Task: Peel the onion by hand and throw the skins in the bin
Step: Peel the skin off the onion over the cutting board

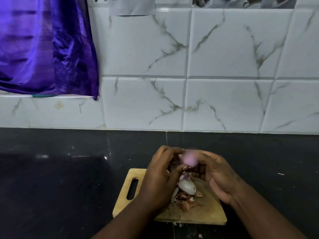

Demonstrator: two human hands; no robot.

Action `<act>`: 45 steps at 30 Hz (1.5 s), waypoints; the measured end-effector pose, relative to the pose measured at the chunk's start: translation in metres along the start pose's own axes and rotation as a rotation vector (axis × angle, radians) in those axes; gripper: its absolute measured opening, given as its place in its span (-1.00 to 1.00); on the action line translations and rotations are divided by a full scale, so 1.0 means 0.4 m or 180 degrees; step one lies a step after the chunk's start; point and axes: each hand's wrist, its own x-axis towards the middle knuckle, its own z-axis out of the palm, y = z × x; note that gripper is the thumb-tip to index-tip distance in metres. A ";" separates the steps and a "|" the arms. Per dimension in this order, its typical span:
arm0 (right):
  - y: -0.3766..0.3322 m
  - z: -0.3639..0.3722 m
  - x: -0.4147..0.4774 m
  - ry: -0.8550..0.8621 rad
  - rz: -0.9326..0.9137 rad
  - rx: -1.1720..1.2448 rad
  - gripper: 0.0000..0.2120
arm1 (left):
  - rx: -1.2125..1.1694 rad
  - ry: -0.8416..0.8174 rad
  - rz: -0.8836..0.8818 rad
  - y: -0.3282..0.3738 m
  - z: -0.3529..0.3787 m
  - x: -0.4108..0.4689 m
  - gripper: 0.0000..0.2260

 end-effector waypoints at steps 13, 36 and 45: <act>-0.016 0.011 -0.014 0.0054 0.0024 -0.0207 -0.77 | 0.0007 -0.0081 -0.0145 0.005 -0.002 0.004 -0.81; -0.015 0.011 -0.013 -0.0058 0.0326 0.0106 -0.68 | 0.0745 -0.0132 0.0464 -0.007 0.001 0.004 -0.80; -0.008 0.006 -0.004 -0.0159 0.0540 0.0514 -0.68 | 0.0542 -0.0074 0.0480 -0.005 0.003 0.005 -0.76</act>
